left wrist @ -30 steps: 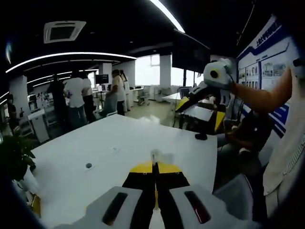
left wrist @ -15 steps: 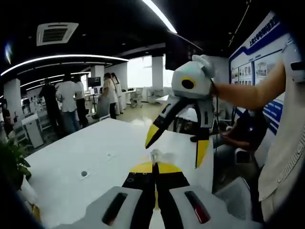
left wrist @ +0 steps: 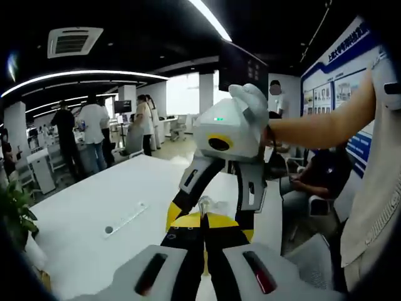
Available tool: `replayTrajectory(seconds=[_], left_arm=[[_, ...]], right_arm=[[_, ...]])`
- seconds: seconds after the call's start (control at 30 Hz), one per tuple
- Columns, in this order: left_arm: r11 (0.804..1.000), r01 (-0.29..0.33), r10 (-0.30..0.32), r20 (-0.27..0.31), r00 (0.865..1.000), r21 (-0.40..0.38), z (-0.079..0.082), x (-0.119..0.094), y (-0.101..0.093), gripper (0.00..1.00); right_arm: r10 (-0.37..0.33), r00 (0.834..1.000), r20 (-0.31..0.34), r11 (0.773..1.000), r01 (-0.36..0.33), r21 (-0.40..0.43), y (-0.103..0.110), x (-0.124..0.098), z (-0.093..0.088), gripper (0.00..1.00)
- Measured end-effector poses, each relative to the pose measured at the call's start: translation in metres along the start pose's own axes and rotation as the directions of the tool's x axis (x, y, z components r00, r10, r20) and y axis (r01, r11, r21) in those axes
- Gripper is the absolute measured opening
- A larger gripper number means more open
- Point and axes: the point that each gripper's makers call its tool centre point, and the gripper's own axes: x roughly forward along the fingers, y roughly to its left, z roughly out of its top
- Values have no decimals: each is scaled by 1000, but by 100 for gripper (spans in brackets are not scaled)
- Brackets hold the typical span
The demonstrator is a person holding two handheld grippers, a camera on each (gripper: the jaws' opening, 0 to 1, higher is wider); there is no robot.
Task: Compare the silicone blocks by pressing each to a similar depth, holding the contact briefly, and releasing to observe deformation and rebound differences across the visible hardness samples.
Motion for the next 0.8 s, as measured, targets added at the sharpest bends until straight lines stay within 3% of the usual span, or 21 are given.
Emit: replayTrajectory(seconds=[0.07,0.13,0.23,0.6,0.8], left_arm=[[1000,0,0,7,1000,-1,2,1,-1,0],[1000,1,-1,10,1000,-4,3,1,-2,0],[1000,-6,6,11,1000,4,3,0,-1,0],[1000,-8,8,19,1000,15,8,-5,-9,0],[998,8,-9,15,1000,67,8,-9,-23,0]], right_arm=[[8,1000,-4,1000,-8,-8,2,3,0,51],[10,1000,-6,1000,-10,-27,2,4,0,38],[20,1000,-9,999,-20,-41,4,5,1,29],[-10,1000,-3,996,10,-84,7,1,4,20],[-13,999,-46,996,9,-90,17,-3,-1,14]])
